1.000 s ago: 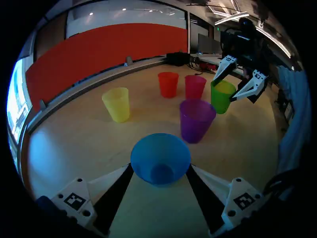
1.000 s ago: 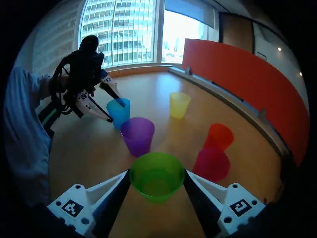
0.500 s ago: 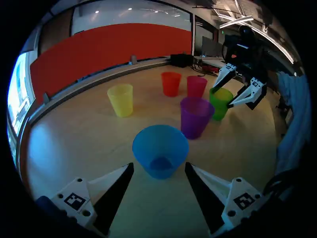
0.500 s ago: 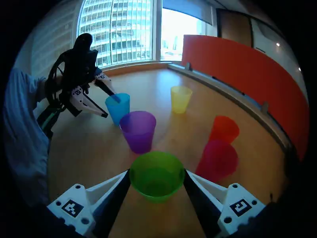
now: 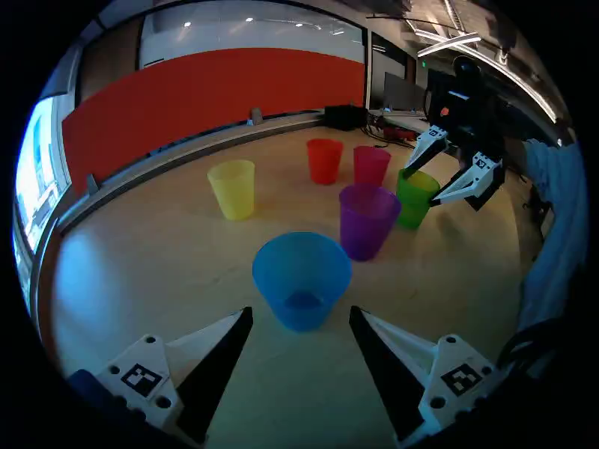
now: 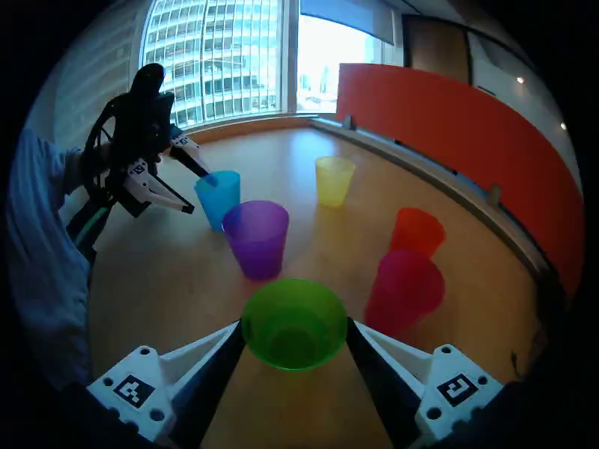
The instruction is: Pour water
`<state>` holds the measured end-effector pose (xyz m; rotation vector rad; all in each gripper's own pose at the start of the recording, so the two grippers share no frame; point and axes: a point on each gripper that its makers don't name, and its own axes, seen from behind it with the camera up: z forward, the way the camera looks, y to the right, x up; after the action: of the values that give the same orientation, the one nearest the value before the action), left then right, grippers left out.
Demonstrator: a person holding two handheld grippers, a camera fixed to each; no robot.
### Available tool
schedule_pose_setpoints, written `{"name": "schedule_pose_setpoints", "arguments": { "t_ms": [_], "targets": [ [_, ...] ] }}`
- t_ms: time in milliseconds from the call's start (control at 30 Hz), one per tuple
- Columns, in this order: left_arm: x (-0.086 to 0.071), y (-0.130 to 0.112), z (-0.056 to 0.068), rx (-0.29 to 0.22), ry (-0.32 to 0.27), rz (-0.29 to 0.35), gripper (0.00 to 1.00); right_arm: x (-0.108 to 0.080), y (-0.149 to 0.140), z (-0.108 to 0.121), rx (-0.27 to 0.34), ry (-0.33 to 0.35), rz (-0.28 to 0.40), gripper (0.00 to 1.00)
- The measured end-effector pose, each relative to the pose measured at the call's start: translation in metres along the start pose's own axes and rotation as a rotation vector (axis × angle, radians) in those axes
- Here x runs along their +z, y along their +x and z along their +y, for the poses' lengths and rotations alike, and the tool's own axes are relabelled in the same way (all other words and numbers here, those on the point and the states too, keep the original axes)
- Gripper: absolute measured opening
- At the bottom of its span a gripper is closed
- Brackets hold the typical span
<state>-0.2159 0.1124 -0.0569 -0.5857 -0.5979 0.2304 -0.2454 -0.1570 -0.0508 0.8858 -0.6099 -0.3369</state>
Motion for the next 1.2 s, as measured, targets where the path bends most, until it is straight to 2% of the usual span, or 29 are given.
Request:
{"name": "schedule_pose_setpoints", "arguments": {
  "t_ms": [267,467,867,1200],
  "targets": [
    [-0.008,0.000,0.001,-0.001,0.016,0.009,0.96,-0.008,-0.008,-0.001,0.014,-0.023,0.001,1.00],
    [-0.017,-0.002,-0.004,-0.003,0.046,0.021,0.96,-0.022,-0.022,0.000,0.027,-0.052,-0.004,1.00],
    [-0.042,-0.004,-0.022,-0.021,0.136,0.061,0.96,-0.057,-0.037,0.010,0.088,-0.157,0.040,1.00],
    [-0.059,0.004,-0.042,-0.048,0.230,0.134,0.96,-0.078,-0.033,0.018,0.150,-0.244,0.111,1.00]
  ]
}}
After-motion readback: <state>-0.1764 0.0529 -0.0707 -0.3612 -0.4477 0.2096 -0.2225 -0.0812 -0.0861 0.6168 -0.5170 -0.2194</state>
